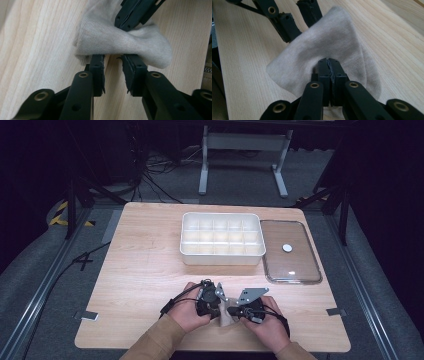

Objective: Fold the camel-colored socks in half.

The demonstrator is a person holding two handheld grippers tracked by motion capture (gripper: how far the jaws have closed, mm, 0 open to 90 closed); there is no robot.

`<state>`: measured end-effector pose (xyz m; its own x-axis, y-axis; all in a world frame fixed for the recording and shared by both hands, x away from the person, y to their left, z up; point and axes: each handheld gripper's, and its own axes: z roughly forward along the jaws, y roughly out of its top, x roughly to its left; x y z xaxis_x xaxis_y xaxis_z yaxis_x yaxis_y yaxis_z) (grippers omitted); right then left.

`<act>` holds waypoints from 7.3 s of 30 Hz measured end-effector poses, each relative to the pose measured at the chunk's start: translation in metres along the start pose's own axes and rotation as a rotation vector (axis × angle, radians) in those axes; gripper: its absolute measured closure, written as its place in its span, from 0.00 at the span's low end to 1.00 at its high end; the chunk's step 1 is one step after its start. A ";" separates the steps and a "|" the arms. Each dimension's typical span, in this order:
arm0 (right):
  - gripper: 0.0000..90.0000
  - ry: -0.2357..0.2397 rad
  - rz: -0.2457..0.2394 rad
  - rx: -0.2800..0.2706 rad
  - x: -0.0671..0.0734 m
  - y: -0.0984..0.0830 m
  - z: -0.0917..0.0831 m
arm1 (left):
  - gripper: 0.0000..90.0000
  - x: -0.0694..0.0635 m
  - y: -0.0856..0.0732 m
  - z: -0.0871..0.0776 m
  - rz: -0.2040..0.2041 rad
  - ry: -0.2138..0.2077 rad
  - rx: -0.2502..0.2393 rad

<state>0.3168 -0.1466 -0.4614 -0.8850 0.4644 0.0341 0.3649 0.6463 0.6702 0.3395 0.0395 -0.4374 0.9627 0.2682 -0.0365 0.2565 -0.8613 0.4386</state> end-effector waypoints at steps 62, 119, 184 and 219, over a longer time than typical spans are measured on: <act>0.93 0.101 0.101 0.113 -0.007 -0.005 -0.006 | 0.65 -0.007 0.005 -0.006 0.049 0.031 -0.049; 0.74 0.056 0.115 -0.042 -0.009 -0.002 -0.007 | 0.38 -0.017 0.005 0.006 0.071 -0.013 -0.025; 0.82 0.184 0.346 -0.058 -0.024 0.001 -0.014 | 0.38 -0.006 -0.009 -0.015 -0.031 0.032 -0.022; 0.81 -0.007 0.228 -0.149 -0.061 0.026 -0.073 | 0.35 0.020 -0.027 -0.045 -0.187 0.104 -0.090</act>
<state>0.3589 -0.2025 -0.3916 -0.7828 0.5920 0.1917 0.5071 0.4284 0.7479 0.3476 0.0873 -0.4100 0.8839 0.4665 -0.0340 0.4165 -0.7518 0.5111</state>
